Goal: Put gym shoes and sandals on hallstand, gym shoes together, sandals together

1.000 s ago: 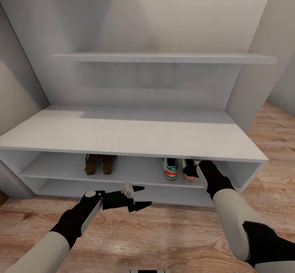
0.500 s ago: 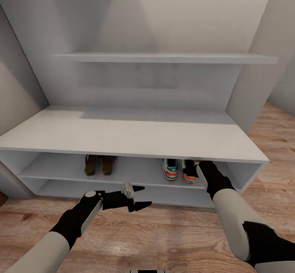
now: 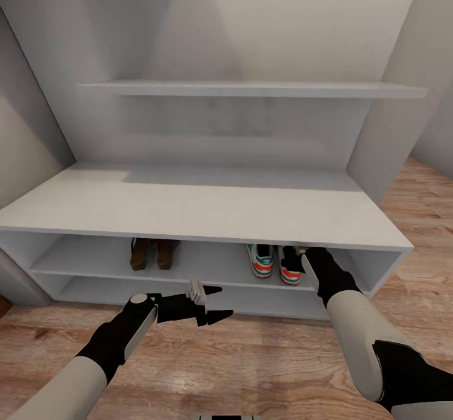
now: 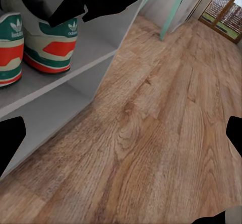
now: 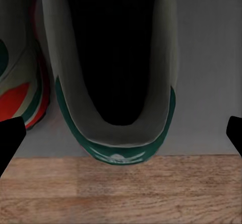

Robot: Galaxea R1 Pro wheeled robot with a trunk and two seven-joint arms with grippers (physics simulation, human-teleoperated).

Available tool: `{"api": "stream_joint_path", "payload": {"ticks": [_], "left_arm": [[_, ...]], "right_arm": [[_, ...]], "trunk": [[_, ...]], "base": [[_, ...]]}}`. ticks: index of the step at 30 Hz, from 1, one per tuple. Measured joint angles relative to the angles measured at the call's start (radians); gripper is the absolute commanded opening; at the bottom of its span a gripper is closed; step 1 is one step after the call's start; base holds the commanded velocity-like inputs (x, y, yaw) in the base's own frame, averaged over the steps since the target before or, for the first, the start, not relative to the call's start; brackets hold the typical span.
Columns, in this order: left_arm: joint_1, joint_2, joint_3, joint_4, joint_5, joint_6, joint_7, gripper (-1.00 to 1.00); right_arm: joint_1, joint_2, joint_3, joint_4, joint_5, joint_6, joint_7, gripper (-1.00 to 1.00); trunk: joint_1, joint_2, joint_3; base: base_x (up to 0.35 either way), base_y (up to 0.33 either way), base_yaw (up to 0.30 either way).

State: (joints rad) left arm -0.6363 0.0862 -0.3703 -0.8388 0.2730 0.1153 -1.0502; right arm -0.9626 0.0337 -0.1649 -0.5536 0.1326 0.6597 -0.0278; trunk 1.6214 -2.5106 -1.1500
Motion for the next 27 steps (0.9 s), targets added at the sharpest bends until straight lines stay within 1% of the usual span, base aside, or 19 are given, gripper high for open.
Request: {"api": "stream_joint_path", "payload": {"ticks": [7,10,15,22,27], "left_arm": [[0.000,0.000,0.000,0.000,0.000,0.000,0.000,1.00],[0.002,0.001,0.002,0.000,-0.001,0.000,-0.002,1.00],[0.003,0.002,0.001,0.000,-0.001,0.000,-0.002,1.00],[0.006,0.001,0.000,0.000,-0.001,0.000,-0.002,1.00],[0.007,0.001,0.000,0.000,-0.001,0.000,-0.002,1.00]], "right_arm": [[0.000,0.000,0.000,0.000,0.000,0.000,0.000,1.00],[0.015,0.000,-0.002,-0.004,0.001,0.000,0.000,1.00],[0.015,0.000,-0.003,-0.006,0.000,-0.001,0.000,1.00],[0.015,-0.001,-0.005,-0.044,-0.001,-0.001,0.000,1.00],[0.015,-0.001,-0.006,-0.050,-0.012,0.000,0.001,1.00]], "trunk": [[0.000,0.000,0.000],[0.000,0.000,0.000],[0.000,0.000,0.000],[0.000,0.000,0.000],[0.001,0.000,0.000]], "base": [[0.000,0.000,0.000],[0.000,0.000,0.000],[0.000,0.000,0.000],[-0.001,0.000,0.000],[-0.159,0.000,0.000]]}}
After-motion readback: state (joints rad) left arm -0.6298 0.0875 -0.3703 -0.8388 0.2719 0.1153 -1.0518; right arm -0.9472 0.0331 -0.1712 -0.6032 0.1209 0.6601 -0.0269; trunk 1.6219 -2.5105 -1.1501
